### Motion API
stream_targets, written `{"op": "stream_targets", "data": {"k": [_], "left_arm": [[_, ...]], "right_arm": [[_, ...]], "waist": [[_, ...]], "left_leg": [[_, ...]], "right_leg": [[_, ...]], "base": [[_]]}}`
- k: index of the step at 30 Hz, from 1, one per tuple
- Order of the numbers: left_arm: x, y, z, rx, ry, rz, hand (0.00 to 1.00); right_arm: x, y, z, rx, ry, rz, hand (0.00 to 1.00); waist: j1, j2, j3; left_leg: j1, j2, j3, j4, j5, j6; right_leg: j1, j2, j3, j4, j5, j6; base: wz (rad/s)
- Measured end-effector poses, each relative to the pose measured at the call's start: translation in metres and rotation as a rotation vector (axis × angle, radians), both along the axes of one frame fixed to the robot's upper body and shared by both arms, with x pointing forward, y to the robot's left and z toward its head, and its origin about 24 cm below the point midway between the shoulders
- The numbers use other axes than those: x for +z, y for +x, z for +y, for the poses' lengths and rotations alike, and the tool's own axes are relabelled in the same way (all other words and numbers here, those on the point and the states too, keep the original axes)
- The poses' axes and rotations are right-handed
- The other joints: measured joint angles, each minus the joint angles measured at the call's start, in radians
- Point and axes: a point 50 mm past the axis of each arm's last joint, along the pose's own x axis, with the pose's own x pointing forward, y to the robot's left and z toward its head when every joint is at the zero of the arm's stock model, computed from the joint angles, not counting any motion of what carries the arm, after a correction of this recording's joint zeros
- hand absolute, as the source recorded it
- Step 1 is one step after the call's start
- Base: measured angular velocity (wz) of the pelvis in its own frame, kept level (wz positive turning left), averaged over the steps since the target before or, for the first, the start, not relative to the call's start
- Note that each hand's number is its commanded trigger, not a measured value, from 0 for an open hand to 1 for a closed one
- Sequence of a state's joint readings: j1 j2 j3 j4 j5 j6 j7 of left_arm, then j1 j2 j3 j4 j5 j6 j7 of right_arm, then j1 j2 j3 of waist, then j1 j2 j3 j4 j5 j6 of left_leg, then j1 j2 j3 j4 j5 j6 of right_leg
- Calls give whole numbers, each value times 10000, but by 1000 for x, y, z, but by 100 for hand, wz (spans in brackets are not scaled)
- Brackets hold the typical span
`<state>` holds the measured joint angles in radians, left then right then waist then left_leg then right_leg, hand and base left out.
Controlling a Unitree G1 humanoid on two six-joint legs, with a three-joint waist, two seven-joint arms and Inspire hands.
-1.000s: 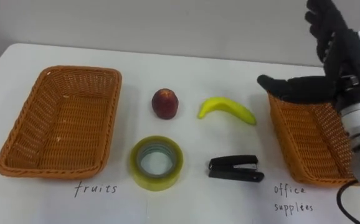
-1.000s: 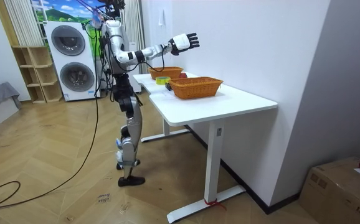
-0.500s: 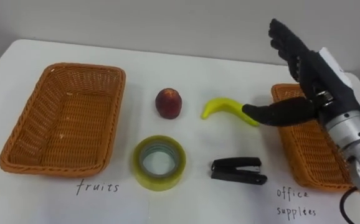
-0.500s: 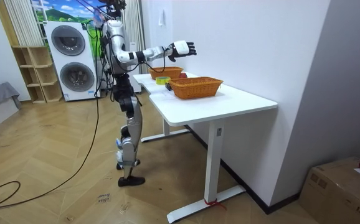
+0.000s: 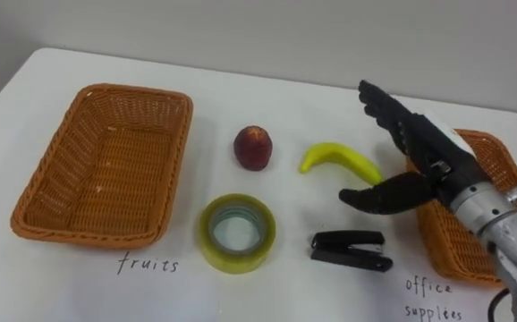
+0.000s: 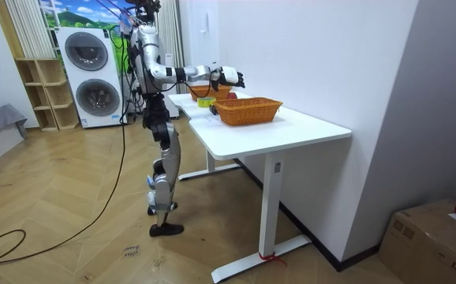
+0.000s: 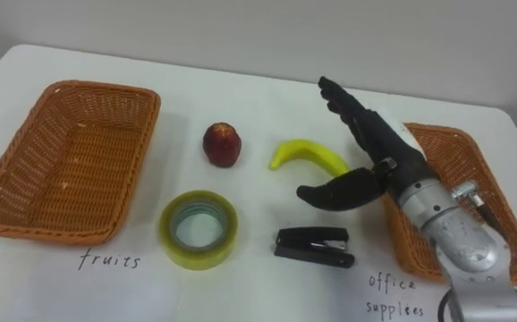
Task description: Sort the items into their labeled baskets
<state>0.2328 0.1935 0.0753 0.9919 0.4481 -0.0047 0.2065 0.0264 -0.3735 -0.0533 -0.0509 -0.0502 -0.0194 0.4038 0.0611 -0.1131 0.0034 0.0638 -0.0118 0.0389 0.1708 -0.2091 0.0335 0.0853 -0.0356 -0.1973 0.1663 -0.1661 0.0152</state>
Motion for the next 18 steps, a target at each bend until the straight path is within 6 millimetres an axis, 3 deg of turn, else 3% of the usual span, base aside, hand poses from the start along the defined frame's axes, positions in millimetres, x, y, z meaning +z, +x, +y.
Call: {"op": "stream_targets", "data": {"k": [18], "left_arm": [[3, 6, 6, -173, 22, -25, 0]], "right_arm": [[-27, -15, 16, 1838, -904, 2074, 0]], "waist": [[294, -176, 47]], "left_leg": [[16, -3, 5, 45, 1, 0]], "right_leg": [[6, -2, 22, 15, 0, -1]], "base": [[0]]}}
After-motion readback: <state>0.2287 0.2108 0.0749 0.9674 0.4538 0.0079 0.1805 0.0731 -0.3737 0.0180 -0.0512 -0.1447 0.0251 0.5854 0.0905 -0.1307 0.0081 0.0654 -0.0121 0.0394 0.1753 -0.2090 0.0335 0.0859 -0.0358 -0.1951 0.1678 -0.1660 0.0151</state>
